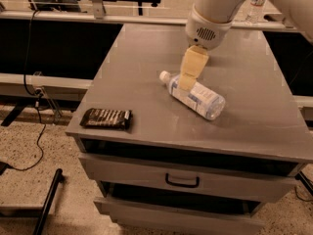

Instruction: Place blue plastic bottle upright

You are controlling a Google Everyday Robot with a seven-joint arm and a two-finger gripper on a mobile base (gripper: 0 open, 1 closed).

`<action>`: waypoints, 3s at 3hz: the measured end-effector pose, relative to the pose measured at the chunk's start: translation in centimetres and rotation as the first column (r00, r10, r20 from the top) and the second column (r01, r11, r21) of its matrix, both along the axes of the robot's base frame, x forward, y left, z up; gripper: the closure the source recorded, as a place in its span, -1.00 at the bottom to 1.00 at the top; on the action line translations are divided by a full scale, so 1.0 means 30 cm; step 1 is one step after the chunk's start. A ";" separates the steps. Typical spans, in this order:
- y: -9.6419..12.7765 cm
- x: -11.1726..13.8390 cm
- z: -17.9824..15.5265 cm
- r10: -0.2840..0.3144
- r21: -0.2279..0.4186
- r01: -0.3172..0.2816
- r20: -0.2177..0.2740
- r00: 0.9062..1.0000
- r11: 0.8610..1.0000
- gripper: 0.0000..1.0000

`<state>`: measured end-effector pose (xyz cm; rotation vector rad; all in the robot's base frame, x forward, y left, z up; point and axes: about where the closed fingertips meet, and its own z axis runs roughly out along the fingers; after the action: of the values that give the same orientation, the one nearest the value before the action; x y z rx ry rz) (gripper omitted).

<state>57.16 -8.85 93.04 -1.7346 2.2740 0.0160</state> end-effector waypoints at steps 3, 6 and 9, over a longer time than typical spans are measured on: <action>0.051 0.103 -0.185 -0.253 -0.084 0.248 -0.060 0.966 0.965 -1.00; 0.077 0.139 -0.287 -0.352 -0.099 0.345 -0.064 0.934 0.933 -0.25; 0.146 0.129 -0.119 -0.058 -0.004 0.058 -0.065 0.996 0.998 1.00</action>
Offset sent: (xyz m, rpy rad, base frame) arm 0.0345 0.0096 -0.0594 -0.0710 0.1108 -0.3271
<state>61.02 -4.47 89.46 -1.6923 2.3704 0.0592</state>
